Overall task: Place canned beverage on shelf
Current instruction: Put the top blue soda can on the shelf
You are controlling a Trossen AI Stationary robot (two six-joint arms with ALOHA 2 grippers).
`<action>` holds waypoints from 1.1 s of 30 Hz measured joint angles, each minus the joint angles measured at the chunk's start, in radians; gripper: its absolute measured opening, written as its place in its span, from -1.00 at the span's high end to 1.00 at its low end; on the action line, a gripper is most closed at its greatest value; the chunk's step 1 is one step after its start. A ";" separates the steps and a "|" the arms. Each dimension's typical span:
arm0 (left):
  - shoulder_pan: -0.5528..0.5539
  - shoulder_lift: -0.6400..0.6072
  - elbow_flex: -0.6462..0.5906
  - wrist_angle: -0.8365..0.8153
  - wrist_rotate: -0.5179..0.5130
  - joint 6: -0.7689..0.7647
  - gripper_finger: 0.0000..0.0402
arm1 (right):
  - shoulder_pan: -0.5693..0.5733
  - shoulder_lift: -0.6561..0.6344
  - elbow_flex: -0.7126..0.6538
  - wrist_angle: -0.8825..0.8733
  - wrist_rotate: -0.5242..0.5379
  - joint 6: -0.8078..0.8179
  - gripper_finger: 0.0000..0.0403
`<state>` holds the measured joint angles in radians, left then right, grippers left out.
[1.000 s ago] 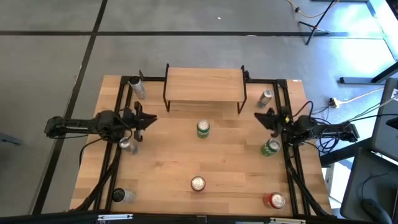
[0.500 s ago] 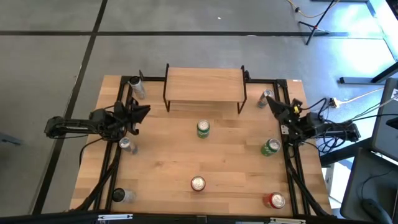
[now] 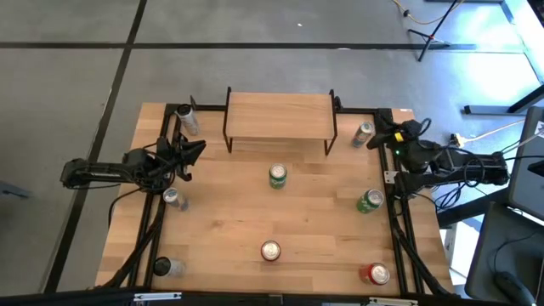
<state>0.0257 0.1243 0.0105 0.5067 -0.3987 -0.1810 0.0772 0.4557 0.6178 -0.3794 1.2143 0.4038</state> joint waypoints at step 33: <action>0.000 0.002 0.000 -0.001 -0.030 0.000 0.74 | -0.923 0.615 0.420 -0.662 -0.852 0.025 -0.20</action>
<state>0.0254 0.1261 0.0105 0.5056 -0.4290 -0.1811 -0.8455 1.0708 1.0380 -1.0411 0.3627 0.4288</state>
